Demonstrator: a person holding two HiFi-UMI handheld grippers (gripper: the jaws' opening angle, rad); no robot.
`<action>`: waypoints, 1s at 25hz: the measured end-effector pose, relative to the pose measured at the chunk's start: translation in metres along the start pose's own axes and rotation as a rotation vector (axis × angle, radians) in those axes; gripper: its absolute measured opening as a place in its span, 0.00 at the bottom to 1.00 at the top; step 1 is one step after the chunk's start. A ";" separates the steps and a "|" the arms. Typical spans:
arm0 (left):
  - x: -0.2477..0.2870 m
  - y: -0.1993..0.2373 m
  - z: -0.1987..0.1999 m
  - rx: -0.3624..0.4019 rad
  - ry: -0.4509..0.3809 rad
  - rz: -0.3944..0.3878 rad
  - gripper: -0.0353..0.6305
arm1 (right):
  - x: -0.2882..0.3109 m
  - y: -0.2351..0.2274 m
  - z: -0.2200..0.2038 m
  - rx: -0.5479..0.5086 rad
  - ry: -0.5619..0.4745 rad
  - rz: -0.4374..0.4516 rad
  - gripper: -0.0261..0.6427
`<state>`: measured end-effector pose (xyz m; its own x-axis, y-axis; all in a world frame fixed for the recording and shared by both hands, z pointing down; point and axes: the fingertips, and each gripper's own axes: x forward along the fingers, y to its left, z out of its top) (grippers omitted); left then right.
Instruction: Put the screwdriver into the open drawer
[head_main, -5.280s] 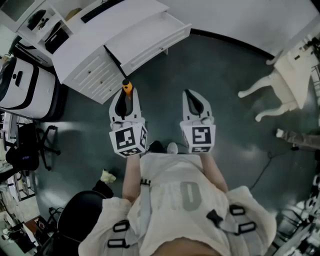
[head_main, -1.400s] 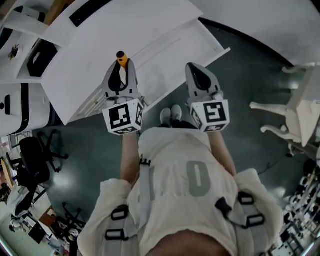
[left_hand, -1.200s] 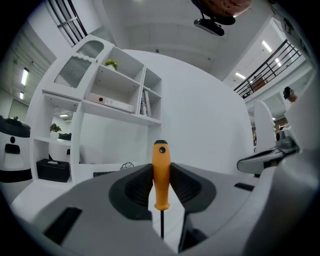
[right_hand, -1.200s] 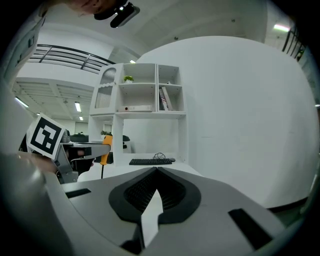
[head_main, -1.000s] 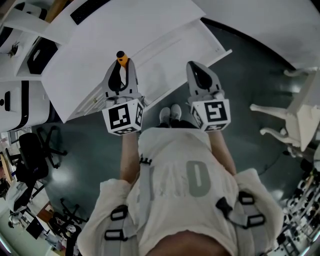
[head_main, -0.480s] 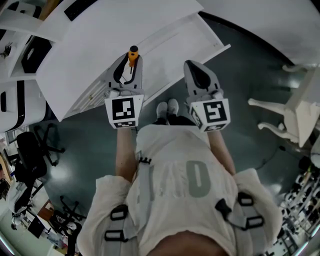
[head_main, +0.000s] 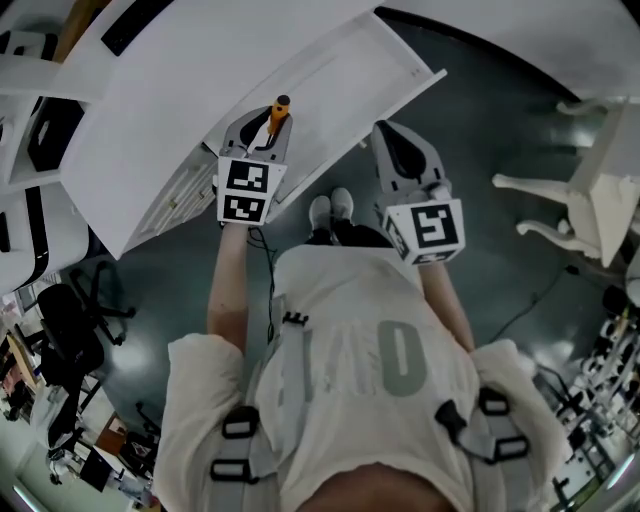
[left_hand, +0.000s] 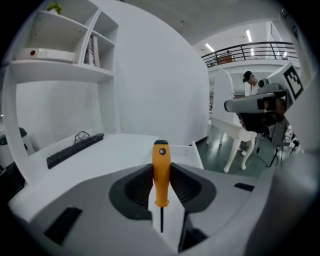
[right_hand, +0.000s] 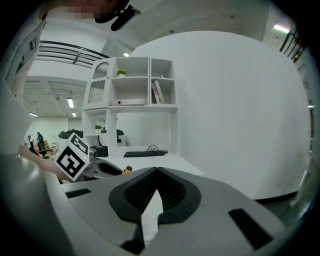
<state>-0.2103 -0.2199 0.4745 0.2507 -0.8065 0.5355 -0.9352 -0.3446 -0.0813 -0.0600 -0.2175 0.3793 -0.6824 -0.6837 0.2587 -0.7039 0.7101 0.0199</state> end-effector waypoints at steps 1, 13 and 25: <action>0.007 -0.003 -0.008 -0.004 0.025 -0.020 0.21 | -0.002 -0.003 -0.001 0.001 0.004 -0.009 0.05; 0.079 -0.056 -0.097 0.006 0.268 -0.204 0.21 | -0.032 -0.023 -0.017 0.032 0.044 -0.110 0.05; 0.112 -0.081 -0.146 -0.051 0.441 -0.303 0.21 | -0.053 -0.032 -0.040 0.040 0.115 -0.167 0.05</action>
<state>-0.1432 -0.2120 0.6638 0.3924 -0.3926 0.8318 -0.8510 -0.4980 0.1664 0.0066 -0.1974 0.4030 -0.5302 -0.7660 0.3634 -0.8141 0.5797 0.0340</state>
